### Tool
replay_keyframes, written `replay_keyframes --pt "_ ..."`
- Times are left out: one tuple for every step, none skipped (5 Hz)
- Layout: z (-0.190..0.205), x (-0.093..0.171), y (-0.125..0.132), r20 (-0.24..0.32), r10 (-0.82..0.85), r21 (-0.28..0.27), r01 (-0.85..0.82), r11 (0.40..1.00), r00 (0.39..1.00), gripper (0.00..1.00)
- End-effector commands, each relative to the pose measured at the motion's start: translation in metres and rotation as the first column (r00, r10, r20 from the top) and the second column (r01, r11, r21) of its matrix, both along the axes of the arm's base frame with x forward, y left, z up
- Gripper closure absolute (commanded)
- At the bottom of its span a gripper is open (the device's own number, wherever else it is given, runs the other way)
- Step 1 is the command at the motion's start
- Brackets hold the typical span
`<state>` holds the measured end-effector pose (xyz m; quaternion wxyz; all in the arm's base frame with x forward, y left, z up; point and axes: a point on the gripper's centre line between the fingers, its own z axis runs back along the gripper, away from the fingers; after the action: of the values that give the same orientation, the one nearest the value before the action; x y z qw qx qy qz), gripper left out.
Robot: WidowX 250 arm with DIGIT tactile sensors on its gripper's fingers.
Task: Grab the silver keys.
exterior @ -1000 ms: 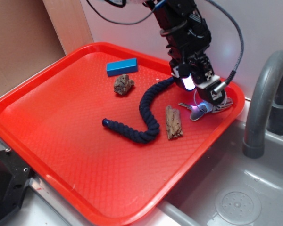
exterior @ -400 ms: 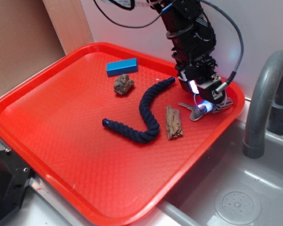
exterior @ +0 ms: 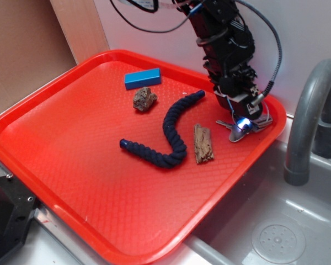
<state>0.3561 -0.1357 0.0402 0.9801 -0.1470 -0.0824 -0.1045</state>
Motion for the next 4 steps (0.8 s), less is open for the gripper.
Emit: replay_keyframes --pt "0.053 -0.006 -0.007 0.032 0.059 0.044 -0.06 0.997 0.998 1.0" --pt "0.102 -0.038 0.031 0.042 0.201 0.141 -0.205 0.969 0.979 1.0" --pt "0.155 -0.077 0.047 0.033 0.405 0.297 -0.396 0.869 0.913 1.0" --pt "0.206 -0.107 0.055 0.037 0.504 0.376 -0.479 0.793 0.863 1.0"
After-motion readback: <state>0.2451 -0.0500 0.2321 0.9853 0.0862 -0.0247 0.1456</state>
